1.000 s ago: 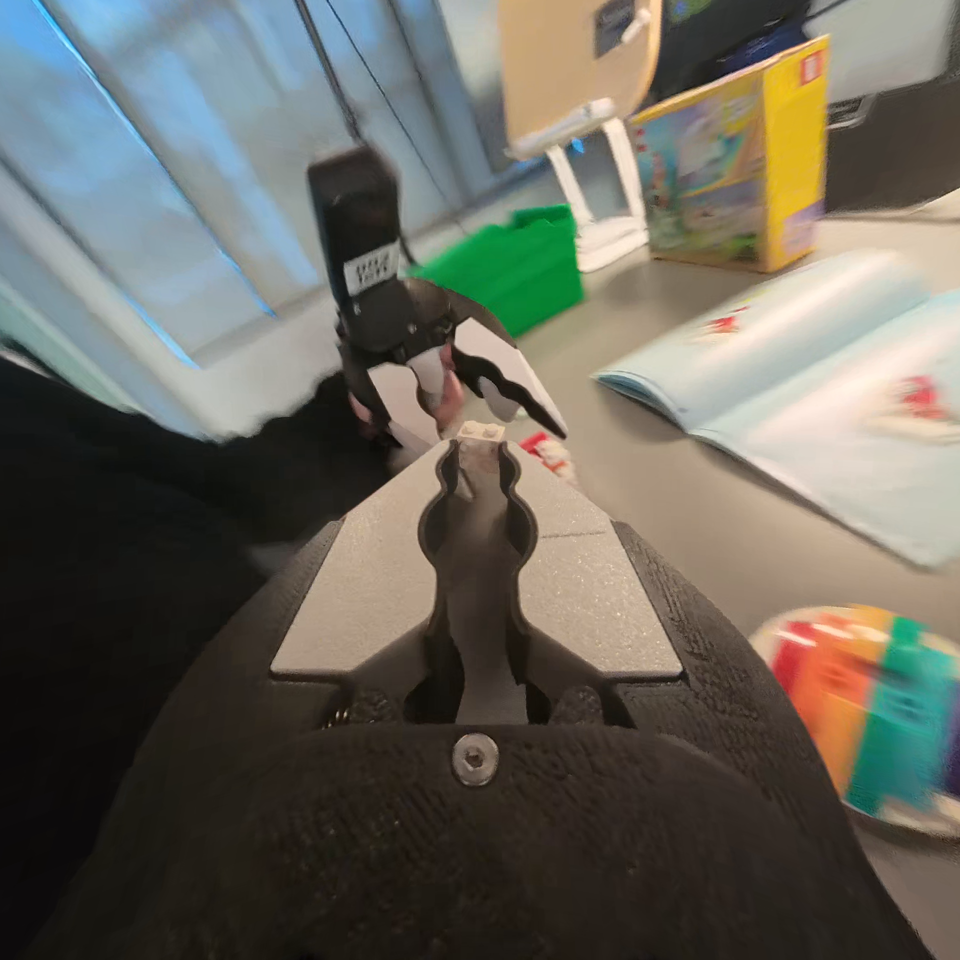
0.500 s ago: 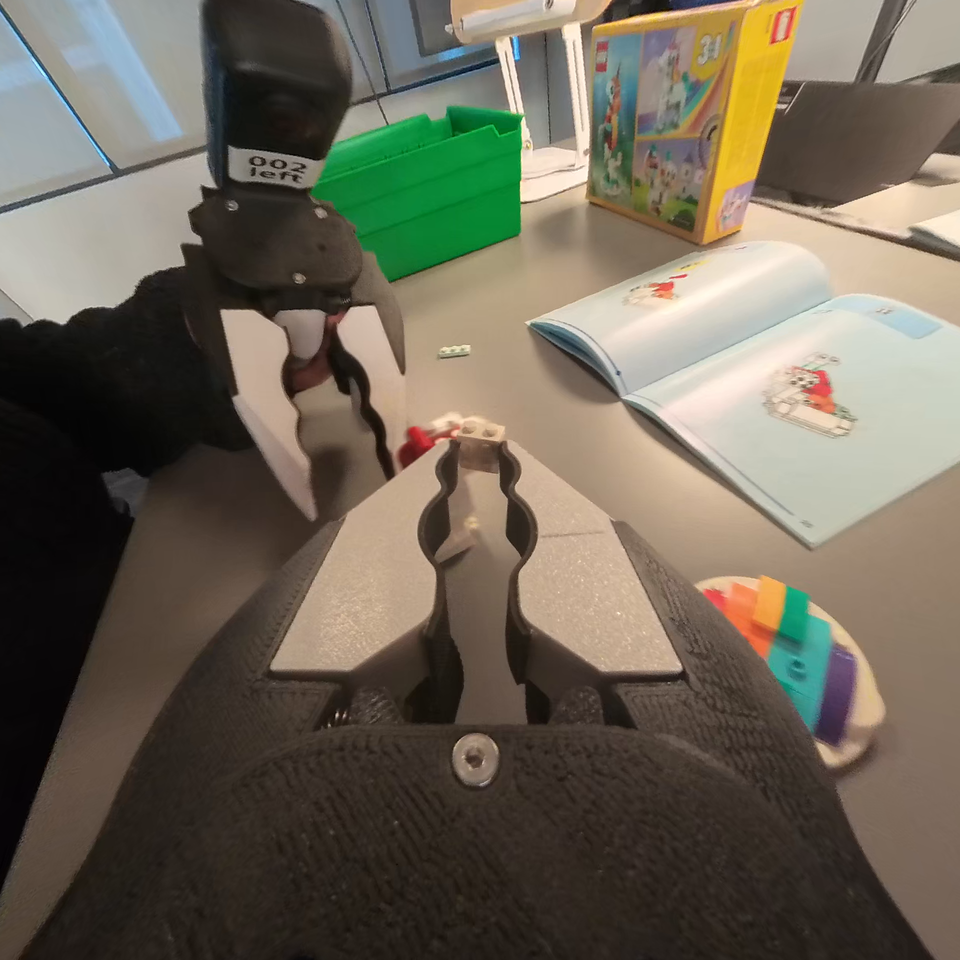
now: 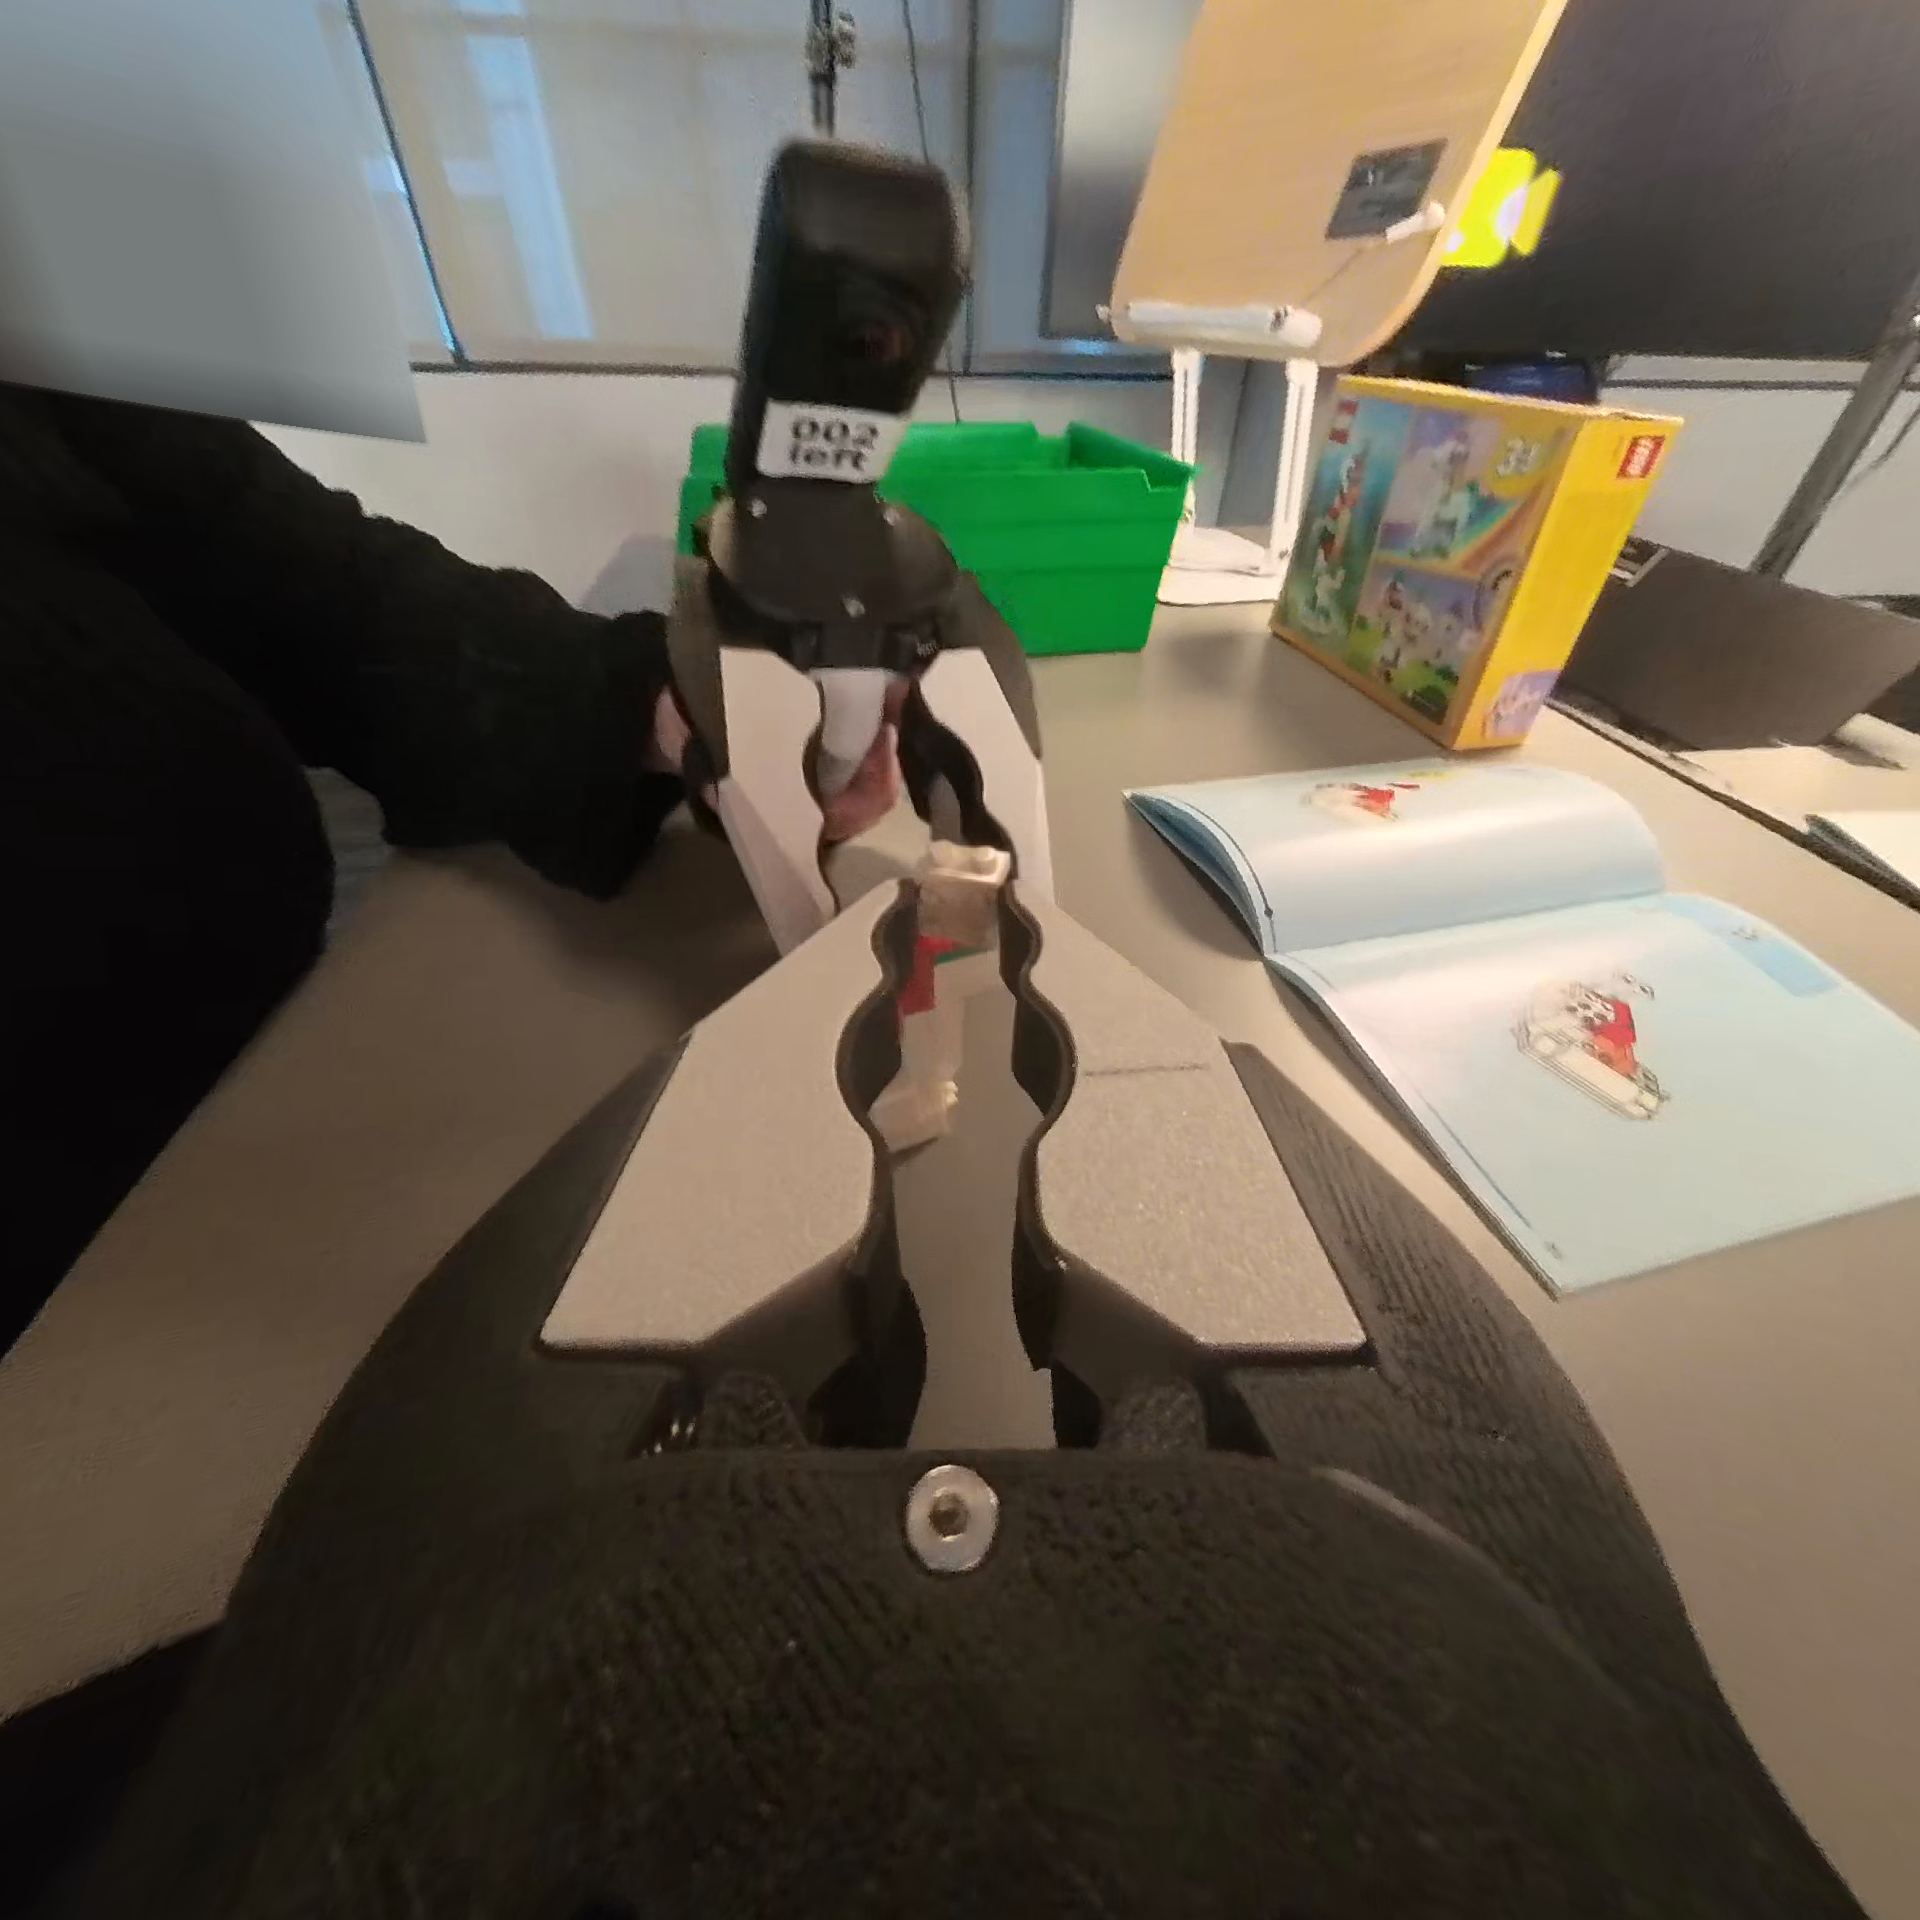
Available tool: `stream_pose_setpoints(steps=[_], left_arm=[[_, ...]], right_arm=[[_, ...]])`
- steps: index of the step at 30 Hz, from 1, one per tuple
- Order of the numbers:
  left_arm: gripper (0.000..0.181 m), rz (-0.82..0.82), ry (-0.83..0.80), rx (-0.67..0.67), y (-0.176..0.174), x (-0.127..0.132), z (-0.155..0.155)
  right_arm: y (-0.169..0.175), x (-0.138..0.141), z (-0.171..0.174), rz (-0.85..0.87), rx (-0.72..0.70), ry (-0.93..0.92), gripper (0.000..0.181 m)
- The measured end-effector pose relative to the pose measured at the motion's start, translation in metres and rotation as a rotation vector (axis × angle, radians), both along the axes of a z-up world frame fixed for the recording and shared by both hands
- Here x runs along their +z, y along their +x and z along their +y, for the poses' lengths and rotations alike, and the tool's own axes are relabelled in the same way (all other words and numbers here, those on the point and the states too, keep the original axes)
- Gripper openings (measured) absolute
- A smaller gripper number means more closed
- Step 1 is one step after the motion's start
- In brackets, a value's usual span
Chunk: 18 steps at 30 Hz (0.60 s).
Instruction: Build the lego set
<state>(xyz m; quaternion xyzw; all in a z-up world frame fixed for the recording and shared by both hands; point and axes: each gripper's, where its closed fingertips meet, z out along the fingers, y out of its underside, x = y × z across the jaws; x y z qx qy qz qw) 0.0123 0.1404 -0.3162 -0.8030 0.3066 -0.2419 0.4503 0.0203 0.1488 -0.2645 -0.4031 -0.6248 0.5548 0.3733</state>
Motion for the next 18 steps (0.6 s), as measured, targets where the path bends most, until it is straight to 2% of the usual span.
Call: stream_pose_setpoints(steps=[5, 10, 18], left_arm=[[0.052, -0.059, -0.062, -0.02, 0.007, -0.004, 0.001], [0.05, -0.08, -0.082, -0.058, 0.013, -0.005, -0.001], [0.05, -0.083, -0.089, -0.128, 0.02, -0.005, -0.008]], right_arm=[[-0.001, 0.004, -0.003, 0.003, 0.102, -0.078, 0.014], [-0.005, -0.012, -0.006, -0.088, 0.181, 0.018, 0.014], [0.0, -0.026, -0.014, -0.213, 0.35, 0.006, 0.014]])
